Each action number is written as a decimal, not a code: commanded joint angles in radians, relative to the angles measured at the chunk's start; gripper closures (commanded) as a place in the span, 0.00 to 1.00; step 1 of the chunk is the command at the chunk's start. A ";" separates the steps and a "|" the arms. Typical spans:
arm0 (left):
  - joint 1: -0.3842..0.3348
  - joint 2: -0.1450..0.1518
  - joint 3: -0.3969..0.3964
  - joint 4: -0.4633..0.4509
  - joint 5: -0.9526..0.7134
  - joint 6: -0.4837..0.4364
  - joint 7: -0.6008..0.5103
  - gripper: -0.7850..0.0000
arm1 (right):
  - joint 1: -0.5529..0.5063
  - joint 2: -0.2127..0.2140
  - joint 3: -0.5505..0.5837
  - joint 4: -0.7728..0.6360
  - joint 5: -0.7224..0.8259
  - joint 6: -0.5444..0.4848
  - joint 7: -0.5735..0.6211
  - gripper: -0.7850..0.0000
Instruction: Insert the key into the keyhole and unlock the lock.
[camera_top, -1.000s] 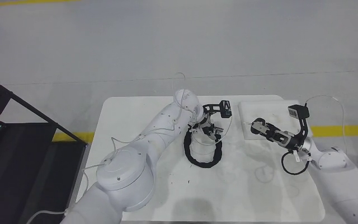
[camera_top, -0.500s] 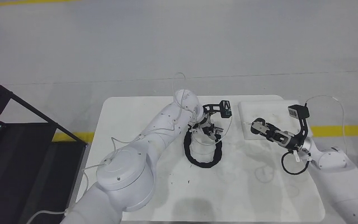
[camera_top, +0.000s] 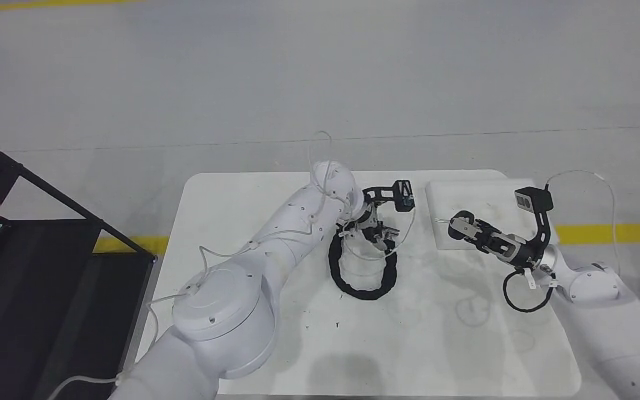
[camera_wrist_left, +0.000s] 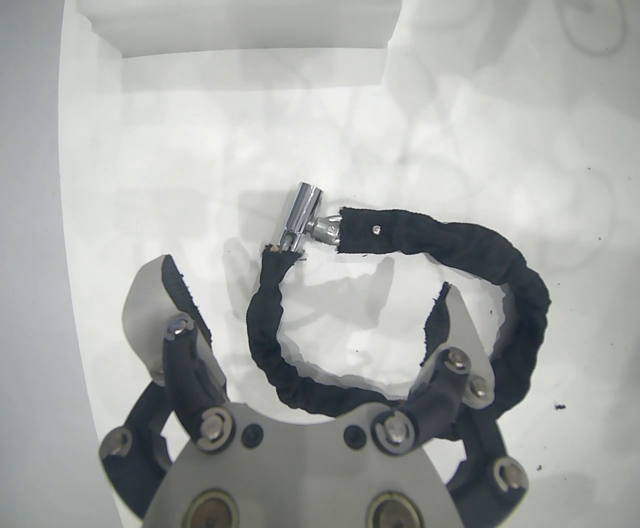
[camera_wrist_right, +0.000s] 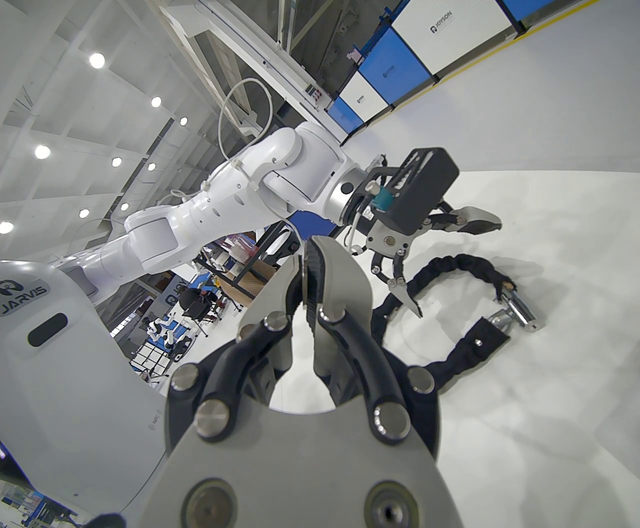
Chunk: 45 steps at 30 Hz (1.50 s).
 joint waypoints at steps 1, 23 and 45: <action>0.001 0.004 -0.004 -0.013 0.004 0.014 0.019 0.00 | 0.000 0.000 0.000 0.000 0.000 0.000 0.000 1.00; 0.023 0.009 -0.046 0.032 0.002 0.012 -0.036 0.00 | 0.000 0.000 0.000 0.000 0.000 0.000 0.000 1.00; 0.041 0.008 -0.070 0.032 0.041 0.093 0.080 0.00 | 0.000 0.000 0.000 0.000 0.000 0.000 0.000 1.00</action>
